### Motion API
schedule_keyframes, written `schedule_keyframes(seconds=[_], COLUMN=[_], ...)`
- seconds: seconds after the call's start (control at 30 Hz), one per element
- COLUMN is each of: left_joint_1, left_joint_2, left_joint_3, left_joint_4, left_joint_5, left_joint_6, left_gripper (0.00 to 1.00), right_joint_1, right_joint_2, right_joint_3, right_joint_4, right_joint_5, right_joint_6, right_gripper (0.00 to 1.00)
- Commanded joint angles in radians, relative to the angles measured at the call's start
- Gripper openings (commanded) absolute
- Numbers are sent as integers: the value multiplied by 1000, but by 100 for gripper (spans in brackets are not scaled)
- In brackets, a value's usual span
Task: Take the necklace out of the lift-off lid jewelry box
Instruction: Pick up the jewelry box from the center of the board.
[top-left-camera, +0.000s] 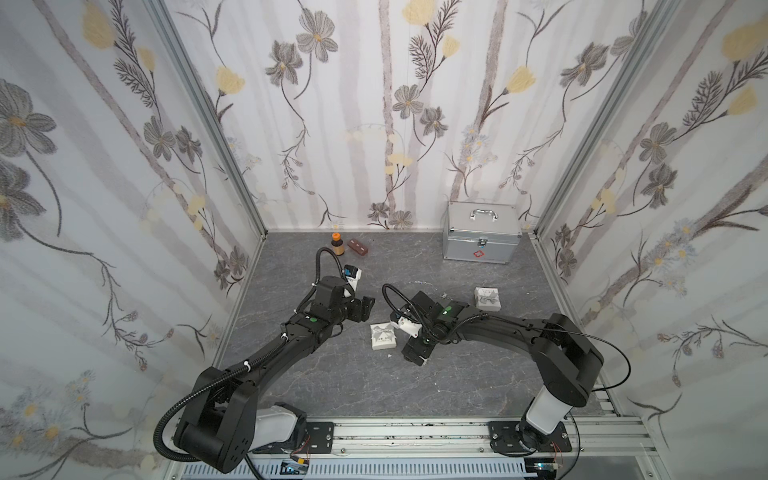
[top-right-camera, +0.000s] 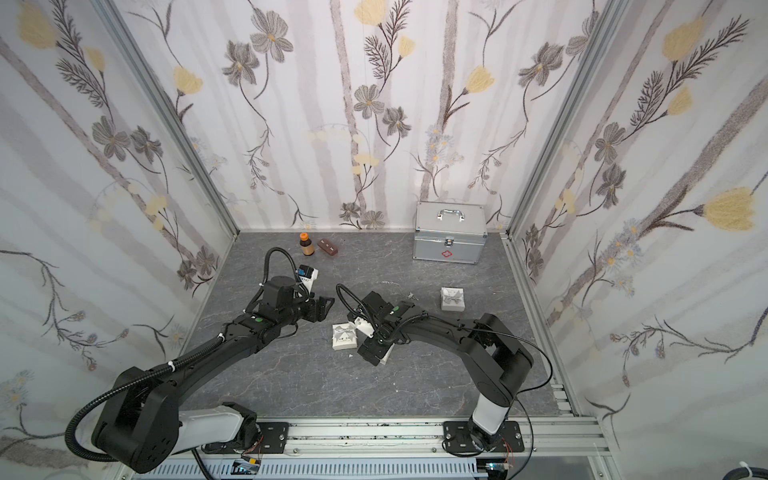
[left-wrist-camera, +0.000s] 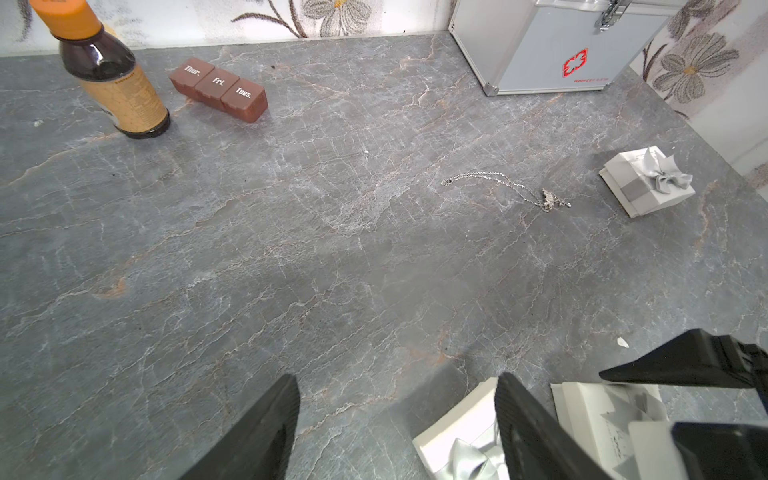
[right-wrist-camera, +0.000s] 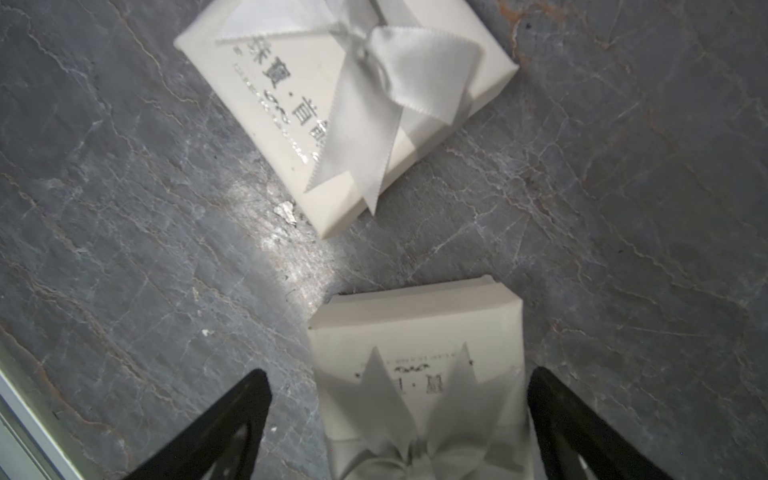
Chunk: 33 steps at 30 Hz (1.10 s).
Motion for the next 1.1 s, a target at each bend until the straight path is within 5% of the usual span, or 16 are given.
schedule_keyframes(seconds=[0.0,0.67,1.07], left_joint_1=[2,3,3], left_joint_2=[-10,-44,-58], left_joint_3=[-2,-27,-39], left_joint_4=[12,14,92], left_joint_5=[-9,29,288], left_joint_6=[-8,-8,-29], left_gripper=[76,77,77], right_joint_1=[3,-14,-174], right_joint_2=[23,2,-159], right_joint_3=[3,-9,-58], right_joint_4=[30,55,178], right_joint_5=[17,29,-212], right_joint_6=[-4,81,157], right_gripper=[93,78,67])
